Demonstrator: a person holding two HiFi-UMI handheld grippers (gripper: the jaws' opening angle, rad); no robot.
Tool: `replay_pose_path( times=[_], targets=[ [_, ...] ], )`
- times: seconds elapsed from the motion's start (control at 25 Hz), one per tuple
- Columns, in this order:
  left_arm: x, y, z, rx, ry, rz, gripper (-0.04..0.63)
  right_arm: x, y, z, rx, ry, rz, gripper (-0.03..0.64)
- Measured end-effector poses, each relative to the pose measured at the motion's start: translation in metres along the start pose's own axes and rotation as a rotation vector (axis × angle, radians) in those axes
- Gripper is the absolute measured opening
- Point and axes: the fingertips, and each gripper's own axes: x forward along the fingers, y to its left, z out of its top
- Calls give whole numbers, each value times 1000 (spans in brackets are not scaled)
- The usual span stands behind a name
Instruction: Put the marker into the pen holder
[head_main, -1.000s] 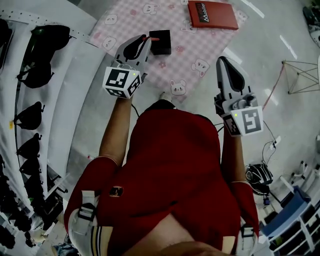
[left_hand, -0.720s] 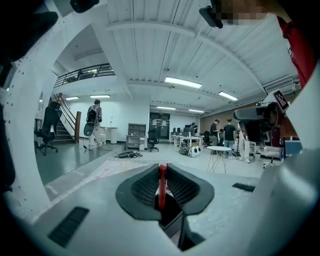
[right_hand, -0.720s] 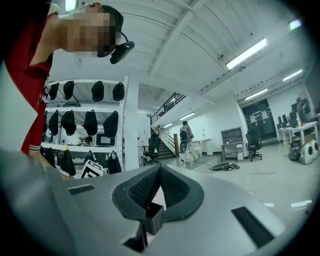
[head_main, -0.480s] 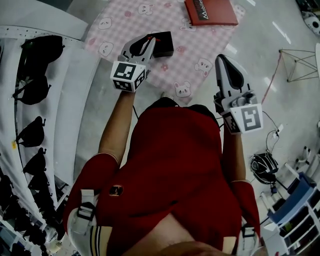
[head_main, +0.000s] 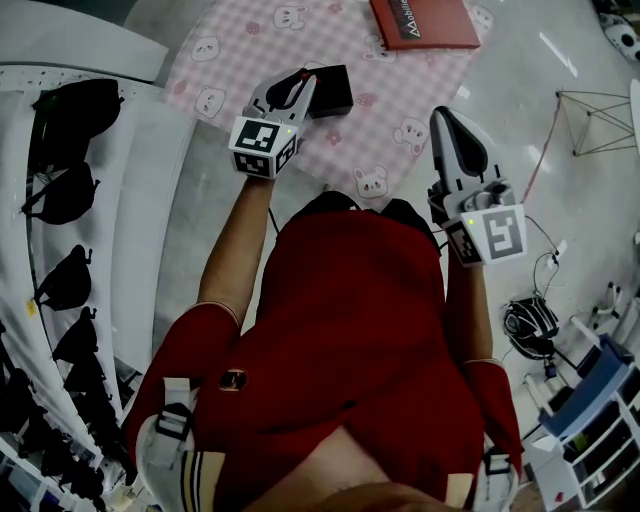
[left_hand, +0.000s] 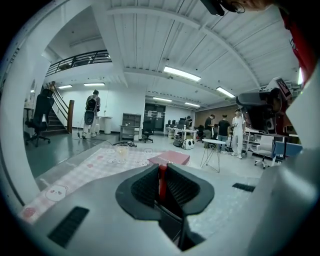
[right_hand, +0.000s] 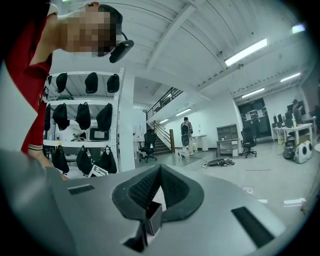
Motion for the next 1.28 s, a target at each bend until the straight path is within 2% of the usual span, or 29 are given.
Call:
replay_pose_path(
  times=[0.76,1.28],
  targets=[
    [16,13,-31,-37,50,-17,55,12,-2,-3,3,40,-23,-2],
    [20,18,-36,5,88,-24,55,21,-4,-5,7,72,-14,-2]
  ],
)
